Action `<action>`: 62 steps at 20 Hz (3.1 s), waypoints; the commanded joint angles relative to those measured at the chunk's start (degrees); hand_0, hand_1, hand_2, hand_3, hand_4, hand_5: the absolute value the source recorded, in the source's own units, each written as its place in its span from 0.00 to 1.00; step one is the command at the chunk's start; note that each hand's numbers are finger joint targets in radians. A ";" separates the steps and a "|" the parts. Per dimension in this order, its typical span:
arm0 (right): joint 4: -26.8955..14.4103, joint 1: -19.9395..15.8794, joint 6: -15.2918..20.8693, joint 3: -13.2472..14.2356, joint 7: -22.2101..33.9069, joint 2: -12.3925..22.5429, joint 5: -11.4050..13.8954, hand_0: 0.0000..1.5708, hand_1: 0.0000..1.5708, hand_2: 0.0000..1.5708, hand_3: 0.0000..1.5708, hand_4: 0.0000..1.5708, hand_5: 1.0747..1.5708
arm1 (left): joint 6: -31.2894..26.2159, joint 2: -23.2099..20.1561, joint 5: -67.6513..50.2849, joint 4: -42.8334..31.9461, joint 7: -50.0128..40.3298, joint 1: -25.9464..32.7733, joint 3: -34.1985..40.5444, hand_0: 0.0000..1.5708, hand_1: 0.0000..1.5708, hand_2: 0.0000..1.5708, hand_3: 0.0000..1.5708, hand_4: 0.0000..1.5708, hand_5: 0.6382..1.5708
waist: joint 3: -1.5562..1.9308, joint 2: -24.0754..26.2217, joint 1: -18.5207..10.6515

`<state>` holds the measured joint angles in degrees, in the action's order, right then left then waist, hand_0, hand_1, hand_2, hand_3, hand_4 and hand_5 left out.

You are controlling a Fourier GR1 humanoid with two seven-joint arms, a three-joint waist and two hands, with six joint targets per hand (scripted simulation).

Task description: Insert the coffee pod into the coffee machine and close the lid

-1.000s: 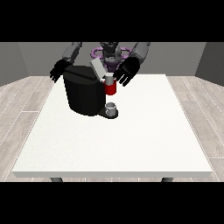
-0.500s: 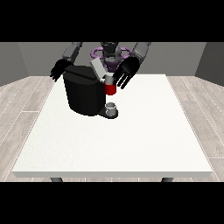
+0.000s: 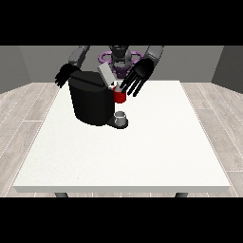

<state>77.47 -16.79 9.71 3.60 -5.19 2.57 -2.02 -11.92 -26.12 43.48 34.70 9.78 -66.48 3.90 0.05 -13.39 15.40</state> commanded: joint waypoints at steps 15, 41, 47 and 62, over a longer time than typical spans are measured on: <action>-2.52 7.18 -0.03 3.77 0.14 0.28 -3.27 0.00 0.00 0.00 0.00 0.25 1.00 | -1.02 9.85 -11.36 2.51 0.41 11.58 8.58 0.00 0.00 0.00 0.00 0.00 1.00 | -0.08 14.26 -8.98; 8.41 3.46 -10.58 -2.73 10.31 7.71 -1.25 0.00 0.00 0.00 0.00 0.09 1.00 | -5.99 25.07 -33.28 13.03 1.61 37.94 16.20 0.00 0.00 0.00 0.00 0.02 1.00 | -0.05 26.99 -21.31; 6.55 1.12 -11.14 -4.32 8.87 6.51 1.15 0.00 0.00 0.00 0.00 0.00 1.00 | -6.87 23.56 -36.85 22.21 0.22 42.12 14.06 0.00 0.00 0.00 0.00 0.14 1.00 | -0.04 22.96 -21.95; -9.01 -8.68 -15.79 3.29 4.39 8.93 -3.16 0.00 0.00 0.00 0.00 0.00 1.00 | -2.36 23.77 -42.48 41.73 -6.79 50.92 6.39 0.00 0.00 0.00 0.00 0.00 1.00 | -0.04 15.39 -23.35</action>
<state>71.01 -23.47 -3.74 5.79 -0.69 10.27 -4.17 -14.83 -1.24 1.60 72.08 4.01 -17.76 10.85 0.01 3.51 -8.91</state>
